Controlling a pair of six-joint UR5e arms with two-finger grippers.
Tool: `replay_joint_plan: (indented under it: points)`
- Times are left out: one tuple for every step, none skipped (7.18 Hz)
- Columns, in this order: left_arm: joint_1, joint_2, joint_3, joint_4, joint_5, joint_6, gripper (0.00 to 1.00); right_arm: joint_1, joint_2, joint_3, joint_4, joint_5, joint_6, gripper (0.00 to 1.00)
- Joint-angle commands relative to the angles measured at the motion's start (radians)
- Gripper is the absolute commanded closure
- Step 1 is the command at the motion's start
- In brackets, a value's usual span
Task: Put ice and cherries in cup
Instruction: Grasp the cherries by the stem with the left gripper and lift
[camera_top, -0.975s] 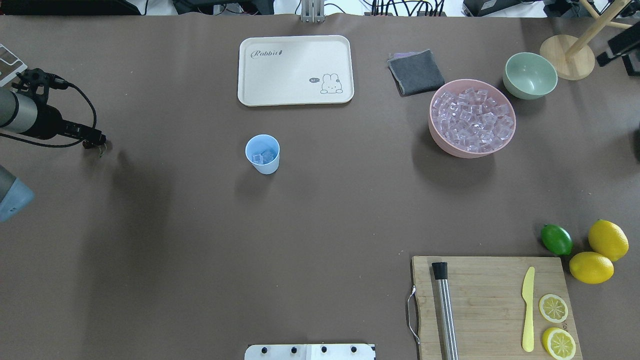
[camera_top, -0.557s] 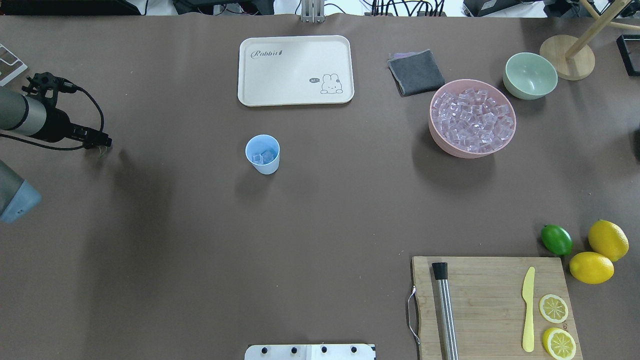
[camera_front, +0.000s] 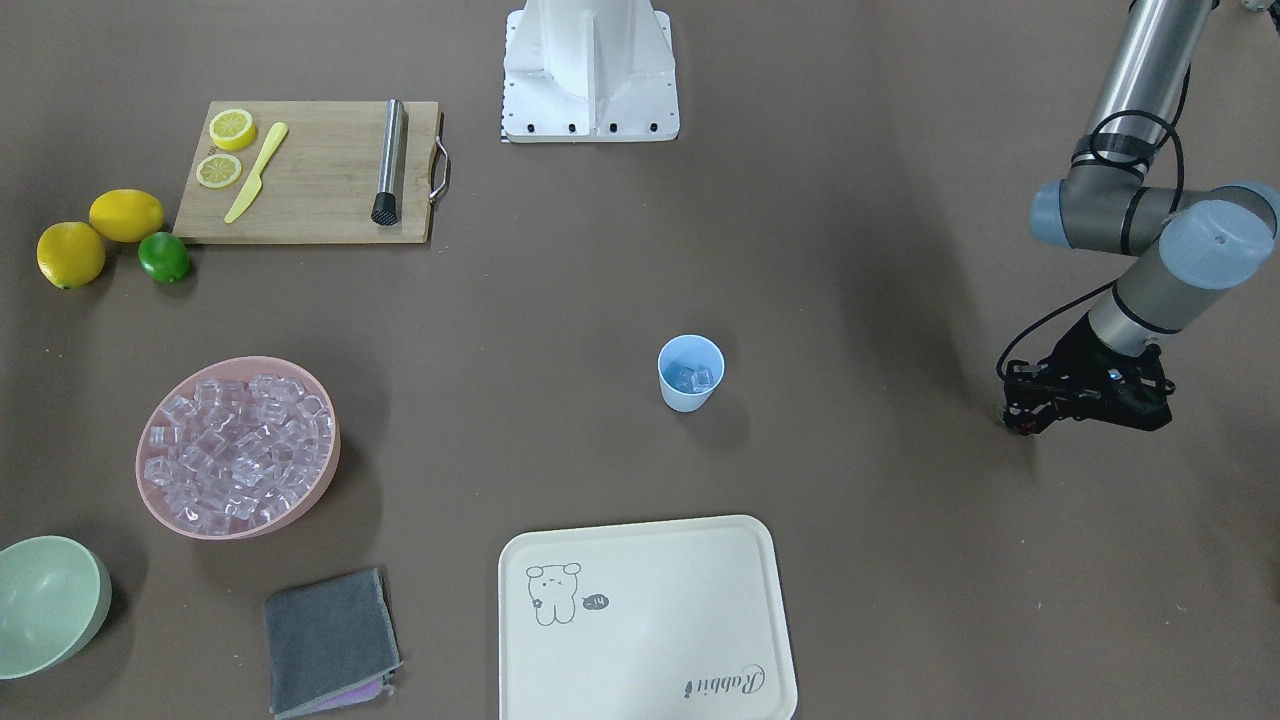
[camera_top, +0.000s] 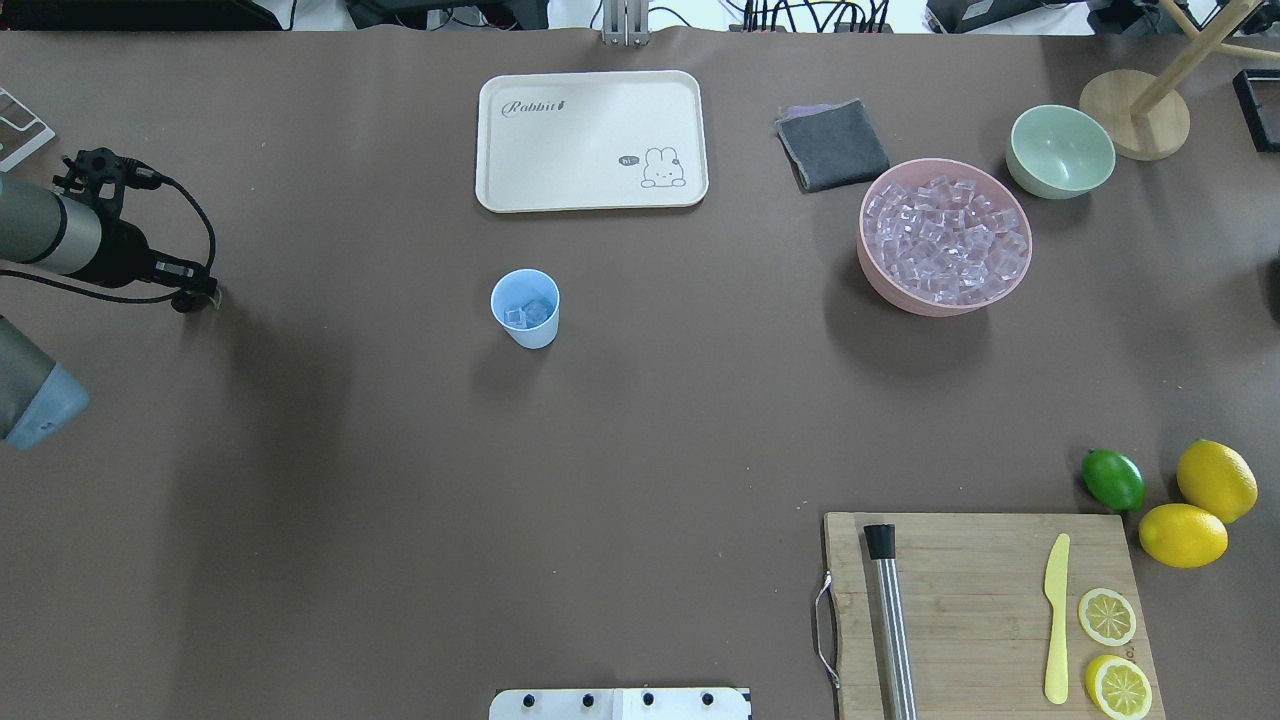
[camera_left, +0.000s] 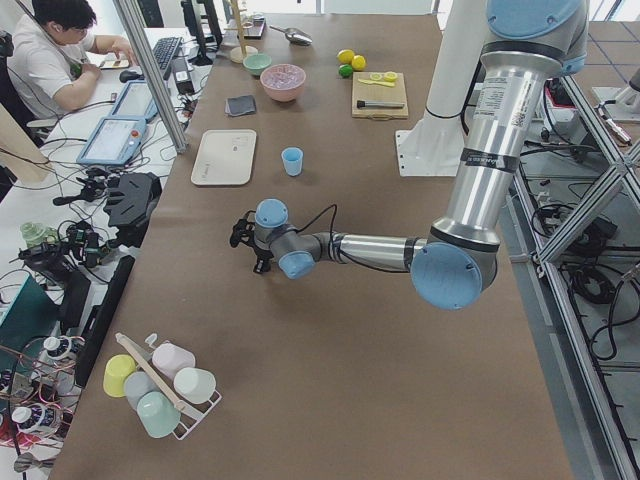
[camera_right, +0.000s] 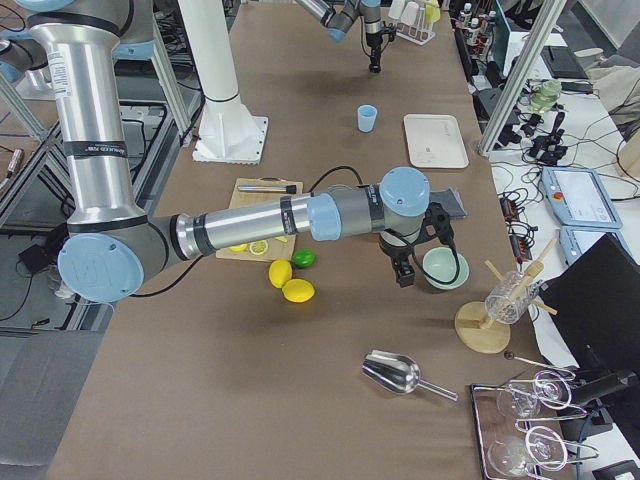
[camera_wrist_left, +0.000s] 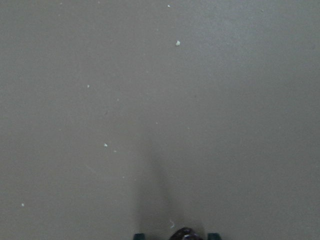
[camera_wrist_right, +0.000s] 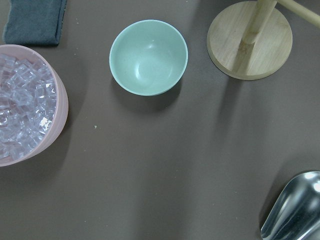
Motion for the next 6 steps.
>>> replay_joint_plan:
  points:
    - [-0.008,-0.001,-0.013,-0.002,0.008,-0.016,1.00,0.000,-0.003,0.001,0.001,0.000,0.002,0.01]
    - [-0.012,-0.002,-0.042,0.010,0.005,-0.018,1.00,0.000,-0.003,0.001,0.001,0.000,0.005,0.01]
    - [-0.020,-0.025,-0.090,0.059,-0.003,-0.021,1.00,0.000,-0.003,0.001,0.001,-0.002,0.006,0.01]
    - [-0.023,-0.069,-0.193,0.216,-0.010,-0.026,1.00,0.000,-0.003,0.001,0.001,-0.002,0.008,0.01]
    - [-0.021,-0.144,-0.306,0.410,-0.033,-0.029,1.00,0.000,0.004,-0.001,-0.001,0.003,0.009,0.01]
    - [-0.011,-0.233,-0.385,0.567,-0.034,-0.045,1.00,0.000,-0.003,-0.001,-0.001,0.001,0.008,0.01]
